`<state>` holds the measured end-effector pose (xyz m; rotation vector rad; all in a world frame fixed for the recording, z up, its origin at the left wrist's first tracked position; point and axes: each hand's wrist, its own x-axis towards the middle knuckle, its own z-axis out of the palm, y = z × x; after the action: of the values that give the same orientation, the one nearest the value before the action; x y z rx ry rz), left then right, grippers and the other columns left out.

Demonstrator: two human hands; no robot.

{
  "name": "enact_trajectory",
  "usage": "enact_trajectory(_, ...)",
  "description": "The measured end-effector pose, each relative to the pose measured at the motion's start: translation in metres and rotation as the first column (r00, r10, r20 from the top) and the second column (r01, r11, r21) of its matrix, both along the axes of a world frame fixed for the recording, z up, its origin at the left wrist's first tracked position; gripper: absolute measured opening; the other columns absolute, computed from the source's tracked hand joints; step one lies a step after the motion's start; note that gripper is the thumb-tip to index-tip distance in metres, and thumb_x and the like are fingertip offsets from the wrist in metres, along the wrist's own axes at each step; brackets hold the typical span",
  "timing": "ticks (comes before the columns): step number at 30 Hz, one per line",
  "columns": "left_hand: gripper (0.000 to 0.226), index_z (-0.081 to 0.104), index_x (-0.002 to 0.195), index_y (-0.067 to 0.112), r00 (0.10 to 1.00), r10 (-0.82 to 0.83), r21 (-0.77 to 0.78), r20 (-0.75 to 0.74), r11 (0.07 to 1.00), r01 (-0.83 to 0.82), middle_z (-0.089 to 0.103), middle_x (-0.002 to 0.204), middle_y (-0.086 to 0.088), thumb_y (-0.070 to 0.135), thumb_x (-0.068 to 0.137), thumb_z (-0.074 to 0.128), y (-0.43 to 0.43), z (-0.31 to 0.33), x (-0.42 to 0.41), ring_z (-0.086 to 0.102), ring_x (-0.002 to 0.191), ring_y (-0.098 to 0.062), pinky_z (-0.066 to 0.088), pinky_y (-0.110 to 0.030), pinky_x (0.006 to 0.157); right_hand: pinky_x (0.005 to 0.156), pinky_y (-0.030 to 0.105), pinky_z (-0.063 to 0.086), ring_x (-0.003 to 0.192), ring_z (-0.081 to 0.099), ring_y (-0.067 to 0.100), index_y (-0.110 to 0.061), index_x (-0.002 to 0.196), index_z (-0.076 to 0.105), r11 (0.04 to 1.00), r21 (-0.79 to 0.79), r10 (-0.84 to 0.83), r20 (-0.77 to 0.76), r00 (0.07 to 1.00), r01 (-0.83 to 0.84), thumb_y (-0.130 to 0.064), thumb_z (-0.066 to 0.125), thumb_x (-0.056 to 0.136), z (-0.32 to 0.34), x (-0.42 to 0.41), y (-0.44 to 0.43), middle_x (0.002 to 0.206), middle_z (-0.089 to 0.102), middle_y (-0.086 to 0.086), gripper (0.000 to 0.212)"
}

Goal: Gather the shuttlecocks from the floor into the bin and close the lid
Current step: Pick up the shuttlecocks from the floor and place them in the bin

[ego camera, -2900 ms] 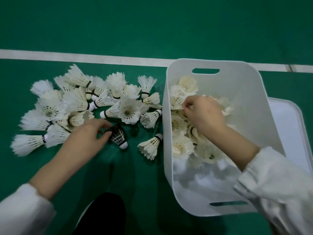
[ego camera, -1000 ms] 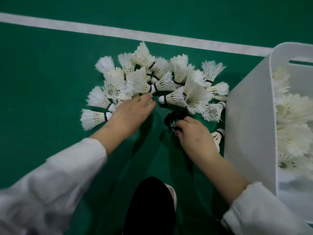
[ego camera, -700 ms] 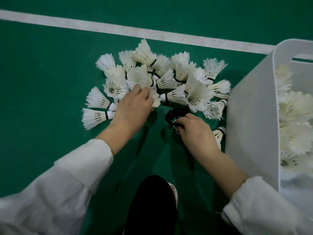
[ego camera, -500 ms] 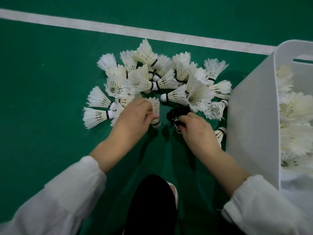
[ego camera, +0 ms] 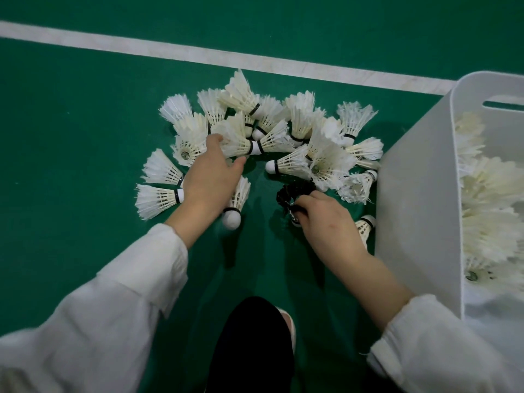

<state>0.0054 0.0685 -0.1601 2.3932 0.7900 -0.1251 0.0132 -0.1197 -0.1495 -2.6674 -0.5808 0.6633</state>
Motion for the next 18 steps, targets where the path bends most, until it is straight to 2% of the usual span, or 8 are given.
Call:
enact_trajectory(2, 0.036, 0.048, 0.122, 0.017, 1.0, 0.019, 0.035, 0.01, 0.999, -0.019, 0.064, 0.086, -0.006, 0.036, 0.091, 0.048, 0.002, -0.003, 0.001, 0.057, 0.082, -0.026, 0.036, -0.031, 0.064, 0.074, 0.039, 0.044, 0.096, 0.051, 0.03, -0.011, 0.105, 0.06, 1.0, -0.003, 0.002, 0.0, 1.0, -0.002, -0.019, 0.046, 0.093, 0.0, 0.0, 0.0, 0.097, 0.053, 0.007, 0.02)
enact_trajectory(4, 0.025, 0.06, 0.103, 0.018, 0.999, 0.015, 0.074, 0.035, 0.997, -0.018, 0.067, 0.087, -0.008, 0.034, 0.09, 0.047, 0.005, -0.004, -0.001, 0.059, 0.083, -0.03, 0.038, -0.031, 0.061, 0.074, 0.038, 0.043, 0.097, 0.051, 0.03, -0.011, 0.104, 0.06, 1.0, -0.008, 0.005, -0.001, 1.0, -0.005, -0.018, 0.046, 0.093, 0.001, 0.0, 0.0, 0.097, 0.053, 0.007, 0.019)
enact_trajectory(7, 0.023, 0.062, 0.086, 0.019, 0.997, 0.006, 0.056, 0.08, 0.998, -0.01, 0.069, 0.082, -0.004, 0.038, 0.088, 0.048, 0.006, 0.004, -0.008, 0.061, 0.081, -0.028, 0.049, -0.037, 0.066, 0.077, 0.038, 0.044, 0.099, 0.052, 0.029, -0.011, 0.105, 0.061, 1.0, 0.019, -0.018, 0.015, 1.0, 0.018, -0.017, 0.046, 0.092, 0.007, 0.001, 0.0, 0.101, 0.056, 0.006, 0.021)
enact_trajectory(12, 0.021, 0.067, 0.095, 0.025, 0.991, -0.019, 0.047, 0.132, 0.999, 0.013, 0.07, 0.093, 0.006, 0.038, 0.088, 0.053, -0.002, 0.034, -0.022, 0.061, 0.087, -0.023, 0.05, -0.04, 0.073, 0.076, 0.036, 0.046, 0.095, 0.055, 0.026, -0.014, 0.101, 0.063, 0.986, 0.148, -0.093, 0.09, 0.992, 0.079, -0.023, 0.049, 0.09, 0.039, 0.005, 0.003, 0.099, 0.062, 0.004, 0.02)
enact_trajectory(15, 0.021, 0.068, 0.1, 0.027, 0.988, -0.038, 0.053, 0.147, 0.998, 0.031, 0.069, 0.097, 0.006, 0.038, 0.089, 0.054, -0.009, 0.054, -0.026, 0.061, 0.089, -0.023, 0.05, -0.039, 0.074, 0.075, 0.037, 0.048, 0.087, 0.061, 0.023, -0.015, 0.098, 0.067, 0.95, 0.289, -0.155, 0.124, 0.98, 0.114, -0.023, 0.054, 0.089, 0.071, 0.016, -0.001, 0.095, 0.068, 0.003, 0.018)
enact_trajectory(16, 0.021, 0.068, 0.101, 0.028, 0.988, -0.042, 0.053, 0.151, 0.998, 0.034, 0.069, 0.098, 0.005, 0.039, 0.089, 0.055, -0.013, 0.06, -0.027, 0.061, 0.089, -0.023, 0.049, -0.039, 0.075, 0.075, 0.033, 0.05, 0.084, 0.062, 0.016, -0.018, 0.098, 0.068, 0.922, 0.36, -0.197, 0.118, 0.973, 0.143, -0.023, 0.055, 0.089, 0.084, 0.022, -0.006, 0.094, 0.069, -0.001, 0.016)
enact_trajectory(18, 0.022, 0.069, 0.102, 0.03, 0.986, -0.064, 0.056, 0.156, 0.997, 0.056, 0.07, 0.101, 0.004, 0.041, 0.088, 0.055, -0.021, 0.07, -0.026, 0.061, 0.089, -0.024, 0.049, -0.038, 0.075, 0.071, 0.013, 0.048, 0.073, 0.058, -0.007, -0.027, 0.104, 0.066, 0.858, 0.472, -0.282, 0.105, 0.954, 0.202, -0.02, 0.058, 0.088, 0.113, 0.037, -0.022, 0.086, 0.064, -0.017, 0.019)
